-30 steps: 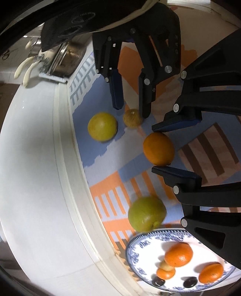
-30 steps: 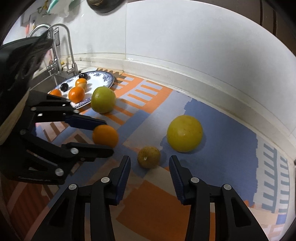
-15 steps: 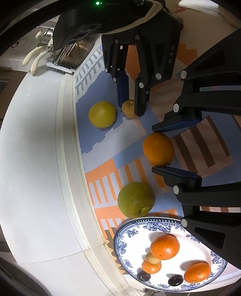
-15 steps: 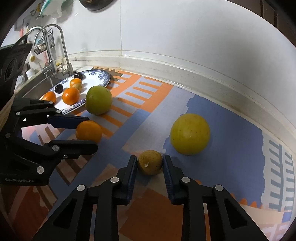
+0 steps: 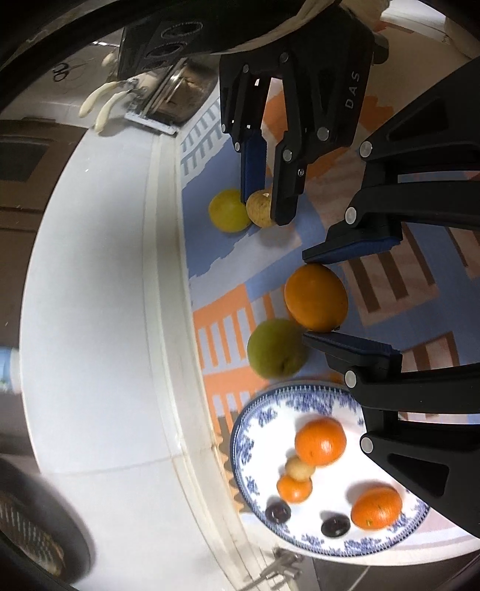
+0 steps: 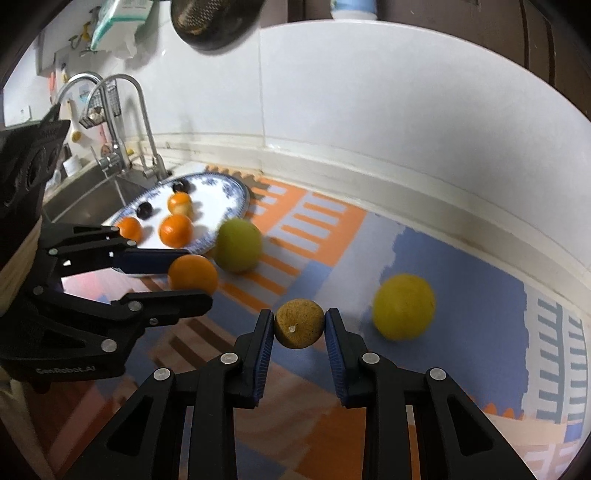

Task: Organize fruits
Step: 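Carry the orange and yellow fruit onto the plate and open both tools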

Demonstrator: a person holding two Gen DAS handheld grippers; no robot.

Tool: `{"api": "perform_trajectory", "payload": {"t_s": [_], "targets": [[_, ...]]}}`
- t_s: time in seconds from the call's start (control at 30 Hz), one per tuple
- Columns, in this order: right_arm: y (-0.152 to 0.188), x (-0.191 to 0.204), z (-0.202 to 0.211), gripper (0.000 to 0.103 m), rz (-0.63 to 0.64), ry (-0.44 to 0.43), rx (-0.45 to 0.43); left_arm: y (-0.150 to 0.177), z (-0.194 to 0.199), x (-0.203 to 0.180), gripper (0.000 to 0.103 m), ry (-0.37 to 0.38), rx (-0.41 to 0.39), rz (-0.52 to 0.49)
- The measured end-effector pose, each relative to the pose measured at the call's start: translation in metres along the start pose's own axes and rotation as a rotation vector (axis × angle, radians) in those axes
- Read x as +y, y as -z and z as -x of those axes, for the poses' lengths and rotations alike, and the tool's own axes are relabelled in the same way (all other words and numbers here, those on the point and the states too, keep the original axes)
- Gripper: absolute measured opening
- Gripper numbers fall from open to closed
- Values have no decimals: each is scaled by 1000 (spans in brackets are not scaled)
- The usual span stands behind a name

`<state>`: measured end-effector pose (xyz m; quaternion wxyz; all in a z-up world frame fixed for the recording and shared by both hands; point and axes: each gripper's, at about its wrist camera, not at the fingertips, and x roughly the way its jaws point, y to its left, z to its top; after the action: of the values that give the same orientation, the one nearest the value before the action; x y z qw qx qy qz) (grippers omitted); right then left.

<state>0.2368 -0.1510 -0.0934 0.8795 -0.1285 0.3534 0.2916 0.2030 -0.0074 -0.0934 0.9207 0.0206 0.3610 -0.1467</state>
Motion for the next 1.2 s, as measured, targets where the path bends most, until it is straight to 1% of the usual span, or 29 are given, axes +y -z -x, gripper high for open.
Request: {"api": "perform_trajectory", "payload": {"t_s": [0.33, 0.57, 0.67, 1.0, 1.2], "targets": [[-26, 34, 8, 30, 32, -42, -66, 2, 33, 30, 36, -77, -65, 74], [-44, 55, 3, 30, 20, -72, -105, 6, 47, 55, 36, -144, -87, 122], [-50, 61, -3, 30, 17, -85, -109, 8, 52, 66, 36, -172, -93, 135], [-76, 80, -35, 30, -9, -123, -96, 10, 47, 107, 36, -251, -73, 183], [-87, 86, -58, 30, -15, -131, -76, 10, 34, 127, 36, -260, -38, 206]]}}
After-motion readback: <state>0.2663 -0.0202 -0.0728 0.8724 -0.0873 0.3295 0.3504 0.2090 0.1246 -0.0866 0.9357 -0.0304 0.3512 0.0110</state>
